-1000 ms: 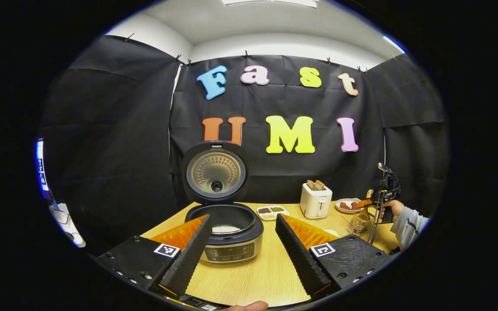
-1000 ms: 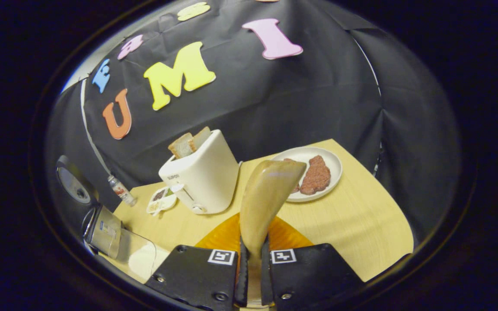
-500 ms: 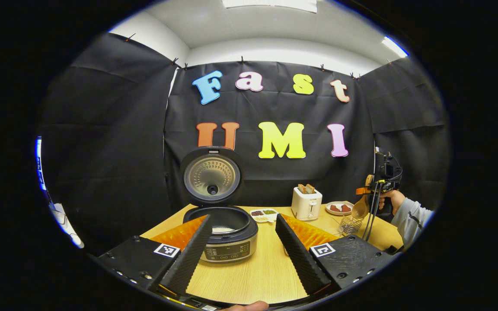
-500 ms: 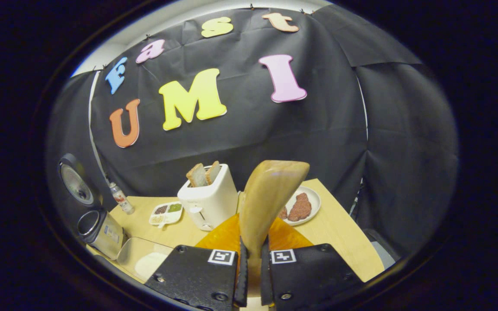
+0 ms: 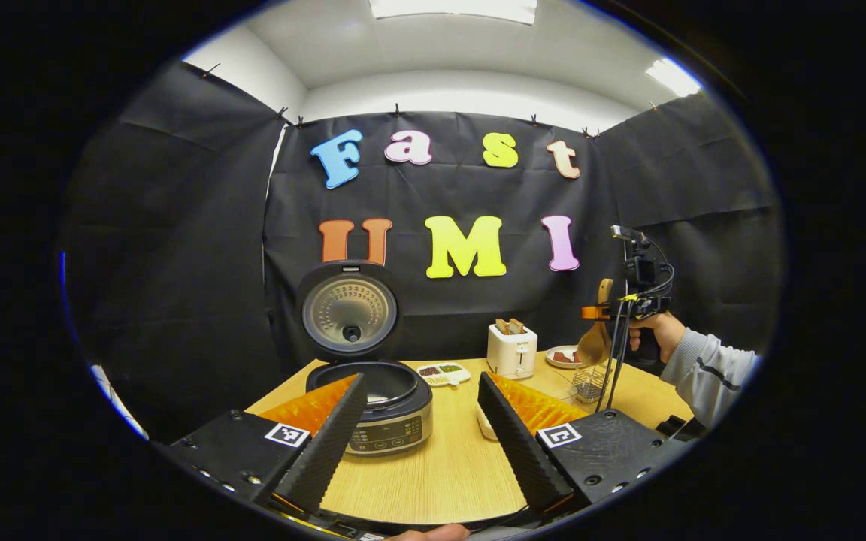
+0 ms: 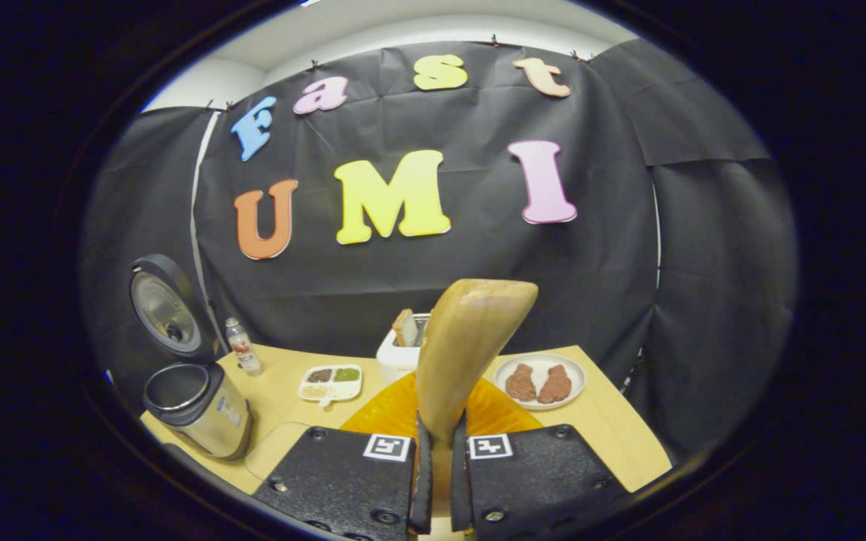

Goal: Close the left gripper, press the button to open the rice cooker; take a wooden spoon from the chopstick holder with the right hand, scoop a spoonful of rice and pour it into the rice cooker, then put the wooden spoon back into the chopstick holder.

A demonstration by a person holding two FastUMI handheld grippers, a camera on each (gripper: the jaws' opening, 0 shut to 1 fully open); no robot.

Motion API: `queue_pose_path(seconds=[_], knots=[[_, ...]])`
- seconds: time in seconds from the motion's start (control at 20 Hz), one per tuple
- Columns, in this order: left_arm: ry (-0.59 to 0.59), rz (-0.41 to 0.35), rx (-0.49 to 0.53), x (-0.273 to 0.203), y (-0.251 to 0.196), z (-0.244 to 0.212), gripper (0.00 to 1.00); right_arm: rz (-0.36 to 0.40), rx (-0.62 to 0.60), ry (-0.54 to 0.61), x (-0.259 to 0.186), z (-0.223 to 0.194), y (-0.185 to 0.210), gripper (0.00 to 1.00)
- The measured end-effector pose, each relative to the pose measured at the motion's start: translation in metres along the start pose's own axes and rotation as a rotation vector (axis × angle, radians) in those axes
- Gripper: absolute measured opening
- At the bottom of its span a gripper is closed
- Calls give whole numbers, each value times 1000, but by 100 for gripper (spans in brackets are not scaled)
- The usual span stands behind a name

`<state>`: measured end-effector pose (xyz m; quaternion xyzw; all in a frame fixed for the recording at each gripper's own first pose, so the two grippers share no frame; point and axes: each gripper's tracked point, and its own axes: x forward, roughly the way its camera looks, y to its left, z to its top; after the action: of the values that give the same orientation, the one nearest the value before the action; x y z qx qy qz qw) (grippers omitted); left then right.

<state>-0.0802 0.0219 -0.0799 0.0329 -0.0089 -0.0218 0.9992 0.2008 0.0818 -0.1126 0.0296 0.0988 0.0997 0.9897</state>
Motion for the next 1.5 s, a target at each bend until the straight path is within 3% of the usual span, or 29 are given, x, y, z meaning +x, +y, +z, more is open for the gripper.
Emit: queue_pose_path(seconds=[0.4, 0.65, 0.95, 1.2, 1.35, 1.5], knots=[[20, 28, 41, -11, 18, -14, 95, -6, -63, -44, 15, -46, 76, 15], [4, 26, 2, -12, 24, -6, 95, -58, -120, -38, 32, -101, 86, 15], [7, 17, -40, -7, 22, -10, 95, -164, -73, 13, 45, -148, 77, 15], [13, 20, -61, -6, 24, -10, 95, -60, 113, 124, 44, -168, 118, 15], [12, 25, -70, -5, 24, -10, 95, -17, 195, 194, 41, -172, 126, 15], [22, 22, -78, -4, 22, -16, 96, 45, 353, 262, 44, -176, 125, 15]])
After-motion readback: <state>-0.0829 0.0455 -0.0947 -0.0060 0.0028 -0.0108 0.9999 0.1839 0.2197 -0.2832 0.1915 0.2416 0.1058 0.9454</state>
